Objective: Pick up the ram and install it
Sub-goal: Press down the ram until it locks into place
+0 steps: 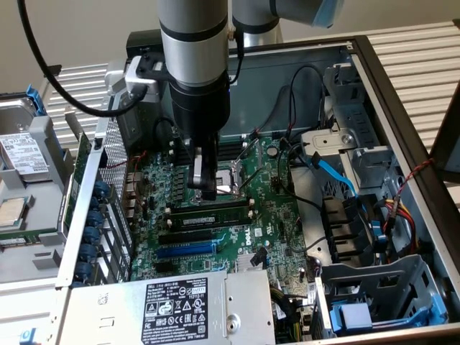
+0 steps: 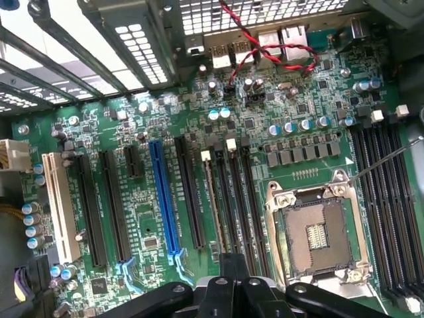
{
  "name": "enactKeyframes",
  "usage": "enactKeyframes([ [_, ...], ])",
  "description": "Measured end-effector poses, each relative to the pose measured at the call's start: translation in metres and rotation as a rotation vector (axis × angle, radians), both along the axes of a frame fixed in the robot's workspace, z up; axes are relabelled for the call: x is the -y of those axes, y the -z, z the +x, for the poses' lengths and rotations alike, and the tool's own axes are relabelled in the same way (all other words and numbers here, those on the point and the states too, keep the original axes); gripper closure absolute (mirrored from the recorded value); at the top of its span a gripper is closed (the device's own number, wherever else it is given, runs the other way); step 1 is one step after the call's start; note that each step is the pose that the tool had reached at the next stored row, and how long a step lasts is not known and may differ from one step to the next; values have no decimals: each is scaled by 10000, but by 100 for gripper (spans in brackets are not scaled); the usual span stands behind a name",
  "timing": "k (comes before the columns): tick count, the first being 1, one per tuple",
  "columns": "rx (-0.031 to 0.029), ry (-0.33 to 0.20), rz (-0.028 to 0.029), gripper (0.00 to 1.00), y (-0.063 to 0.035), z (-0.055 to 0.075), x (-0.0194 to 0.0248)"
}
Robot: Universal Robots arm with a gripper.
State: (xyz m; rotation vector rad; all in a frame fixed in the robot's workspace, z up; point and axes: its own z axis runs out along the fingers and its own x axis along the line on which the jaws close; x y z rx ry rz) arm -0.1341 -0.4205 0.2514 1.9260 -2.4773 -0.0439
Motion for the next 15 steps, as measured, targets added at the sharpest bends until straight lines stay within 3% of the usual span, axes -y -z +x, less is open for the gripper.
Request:
enactKeyframes([
  [15,0,2229,0,89,2,0,0],
])
